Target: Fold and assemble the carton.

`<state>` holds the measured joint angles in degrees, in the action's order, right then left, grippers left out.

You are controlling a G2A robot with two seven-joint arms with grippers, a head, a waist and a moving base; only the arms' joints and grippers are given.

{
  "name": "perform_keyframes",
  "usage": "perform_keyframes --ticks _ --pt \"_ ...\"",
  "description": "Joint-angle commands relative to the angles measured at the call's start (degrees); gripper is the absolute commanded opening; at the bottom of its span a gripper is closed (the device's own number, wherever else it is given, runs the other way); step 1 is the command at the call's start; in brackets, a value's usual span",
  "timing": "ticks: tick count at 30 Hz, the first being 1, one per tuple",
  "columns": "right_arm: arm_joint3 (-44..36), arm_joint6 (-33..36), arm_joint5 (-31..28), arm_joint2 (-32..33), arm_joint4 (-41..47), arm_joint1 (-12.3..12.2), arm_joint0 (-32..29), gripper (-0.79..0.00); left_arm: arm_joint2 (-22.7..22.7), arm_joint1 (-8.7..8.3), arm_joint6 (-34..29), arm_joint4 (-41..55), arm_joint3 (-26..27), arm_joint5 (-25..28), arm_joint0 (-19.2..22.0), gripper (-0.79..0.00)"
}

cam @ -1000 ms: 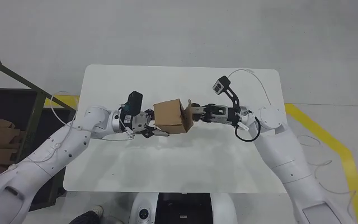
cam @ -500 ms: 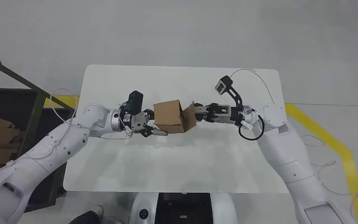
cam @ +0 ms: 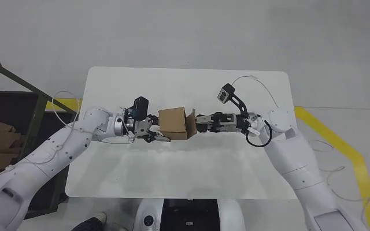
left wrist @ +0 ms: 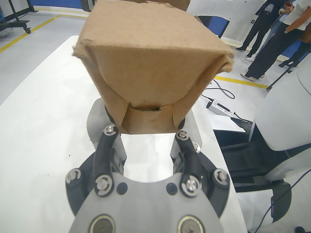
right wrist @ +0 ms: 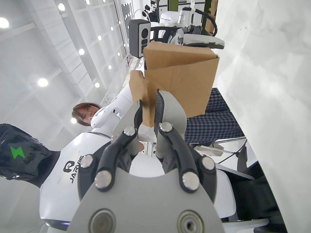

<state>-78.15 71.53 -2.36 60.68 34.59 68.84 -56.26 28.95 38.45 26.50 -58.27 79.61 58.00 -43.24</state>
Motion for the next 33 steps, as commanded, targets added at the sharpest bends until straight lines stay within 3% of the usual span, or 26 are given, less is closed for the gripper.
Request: perform_keyframes --ticks 1,10,14,33 --pt "0.19 0.12 -0.02 -0.15 0.05 0.02 0.14 -0.668 0.10 0.03 0.03 -0.31 -0.02 0.00 -0.03 -0.453" --pt "0.71 0.45 0.38 -0.66 -0.86 -0.03 0.82 -0.625 0.28 0.40 -0.37 -0.86 -0.37 0.00 -0.07 -0.456" --pt "0.72 0.59 0.69 -0.91 -1.24 -0.06 1.01 -0.536 0.18 0.64 -0.59 -0.95 -0.64 0.00 -0.04 -0.456" --pt "0.66 0.38 1.92 -1.85 -3.92 -0.31 1.90 -0.631 0.57 1.41 -0.21 -1.44 -1.42 0.00 -0.04 -0.456"
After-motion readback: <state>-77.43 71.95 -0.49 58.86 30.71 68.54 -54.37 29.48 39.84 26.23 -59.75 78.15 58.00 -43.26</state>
